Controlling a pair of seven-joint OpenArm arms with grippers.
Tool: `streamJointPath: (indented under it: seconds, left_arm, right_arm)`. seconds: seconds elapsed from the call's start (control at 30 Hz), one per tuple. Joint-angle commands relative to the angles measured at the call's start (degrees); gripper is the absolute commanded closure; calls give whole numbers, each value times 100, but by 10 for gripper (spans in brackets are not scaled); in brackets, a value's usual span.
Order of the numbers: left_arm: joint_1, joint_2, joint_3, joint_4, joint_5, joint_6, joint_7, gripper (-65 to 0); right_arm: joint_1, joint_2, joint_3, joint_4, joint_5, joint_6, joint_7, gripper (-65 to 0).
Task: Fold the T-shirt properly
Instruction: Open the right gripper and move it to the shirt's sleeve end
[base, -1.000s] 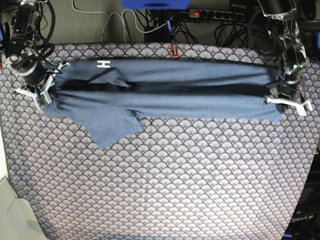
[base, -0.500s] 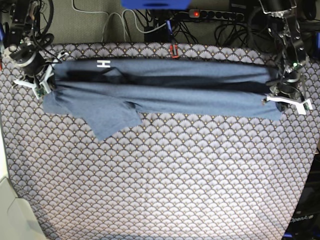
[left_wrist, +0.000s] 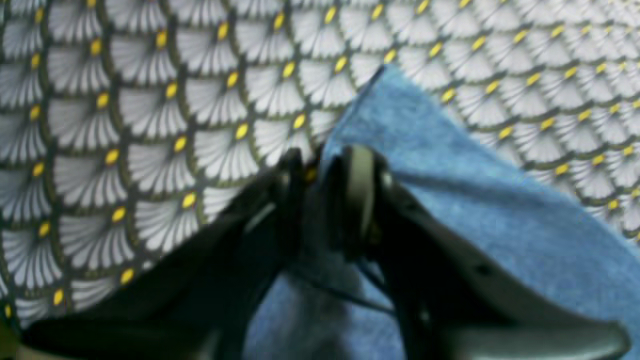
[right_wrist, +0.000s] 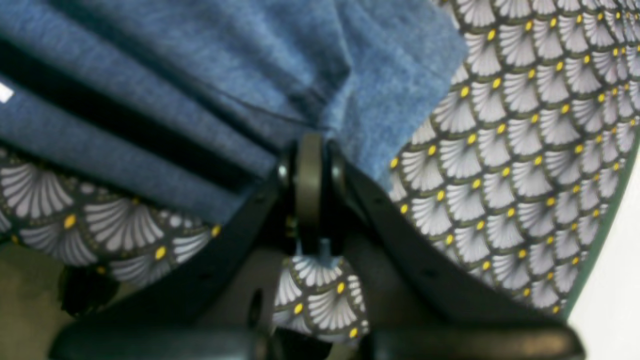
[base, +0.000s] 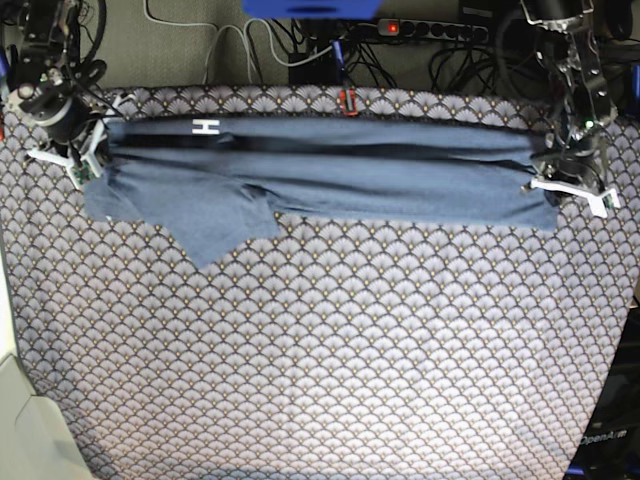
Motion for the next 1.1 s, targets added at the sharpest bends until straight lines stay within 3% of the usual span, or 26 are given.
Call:
streamJointPath:
  seconds: [0.0,0.17,0.4,0.5,0.9,0.97,1.07]
  left_arm:
    - [-54,-101,-36,97,14,-1,-147,-155]
    - [-54,-101,-36,36,14,-1,-147,-190]
    - [-116,-153,-36,-404,5,-1,-147,-231]
    - [-160,-197,-19,-545,-22,-10,-147,-231]
    - [-142,-188,8,-509,-22,-10,-139,-233]
    - [-142,-188,8,-501,-22,-10,-139,-233]
    - [-142,-188,8,-545,-22,8,-139,-233]
  right_arm:
    - [15,103,48,80,-24,-51,20,0]
    - [6,103,31,80,-24,-51,-15,-25]
    - [-135,164,-163,98,-24,-51,-138,-248]
    - [-152,173,-119,115,-24,-51,-129,-305]
    - [261,498,444,502,143,-51,-147,-314]
    - [525,498,251,643,152,-51,-261,-314]
    - [1263,498,-417,661,152,-51,-929,-314]
